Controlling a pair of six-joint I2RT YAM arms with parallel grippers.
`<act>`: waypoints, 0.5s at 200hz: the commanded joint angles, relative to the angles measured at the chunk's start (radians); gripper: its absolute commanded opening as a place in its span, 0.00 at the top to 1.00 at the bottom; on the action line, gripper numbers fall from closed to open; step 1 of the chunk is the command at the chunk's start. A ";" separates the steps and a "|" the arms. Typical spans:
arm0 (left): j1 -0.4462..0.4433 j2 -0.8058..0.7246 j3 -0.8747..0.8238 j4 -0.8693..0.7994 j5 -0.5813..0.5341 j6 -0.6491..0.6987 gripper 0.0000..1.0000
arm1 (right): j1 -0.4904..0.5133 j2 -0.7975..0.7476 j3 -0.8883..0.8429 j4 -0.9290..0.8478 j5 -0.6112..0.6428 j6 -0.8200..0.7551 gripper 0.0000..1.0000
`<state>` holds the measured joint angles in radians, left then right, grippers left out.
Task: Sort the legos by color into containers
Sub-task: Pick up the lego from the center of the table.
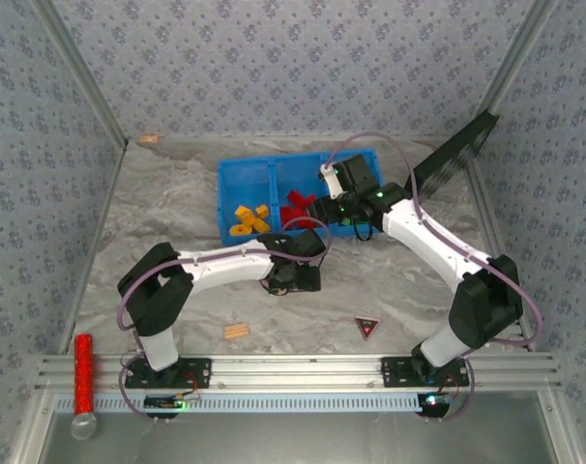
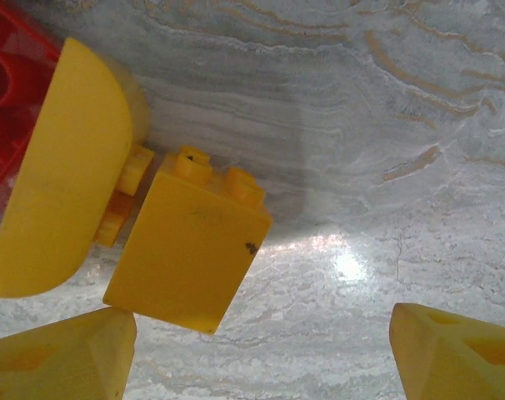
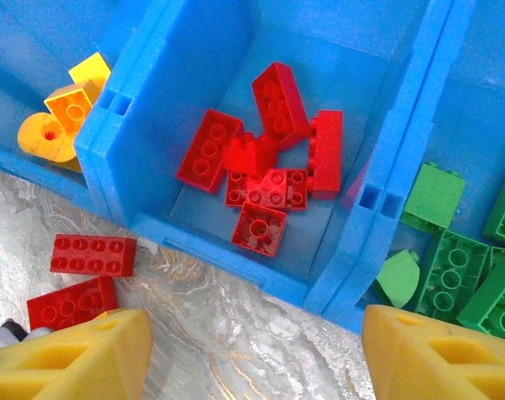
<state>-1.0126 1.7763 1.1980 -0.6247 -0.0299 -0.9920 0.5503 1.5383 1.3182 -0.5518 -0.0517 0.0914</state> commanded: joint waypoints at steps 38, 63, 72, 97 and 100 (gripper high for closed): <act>0.060 0.034 0.037 -0.039 -0.014 0.067 0.19 | -0.029 -0.047 -0.039 -0.001 -0.039 0.018 0.31; 0.067 0.064 0.075 -0.049 -0.028 0.103 0.19 | -0.033 -0.041 -0.040 -0.002 -0.044 0.021 0.31; 0.067 0.079 0.089 -0.049 -0.024 0.112 0.19 | -0.032 -0.039 -0.041 -0.002 -0.044 0.019 0.31; 0.067 0.115 0.112 -0.046 -0.005 0.121 0.19 | -0.033 -0.039 -0.040 -0.016 -0.037 0.016 0.32; 0.067 0.118 0.115 -0.046 -0.003 0.122 0.19 | -0.034 -0.040 -0.040 -0.018 -0.036 0.015 0.32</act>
<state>-0.9443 1.8591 1.2751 -0.6502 -0.0410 -0.9058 0.5228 1.5143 1.2804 -0.5499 -0.0761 0.0944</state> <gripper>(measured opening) 0.812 0.686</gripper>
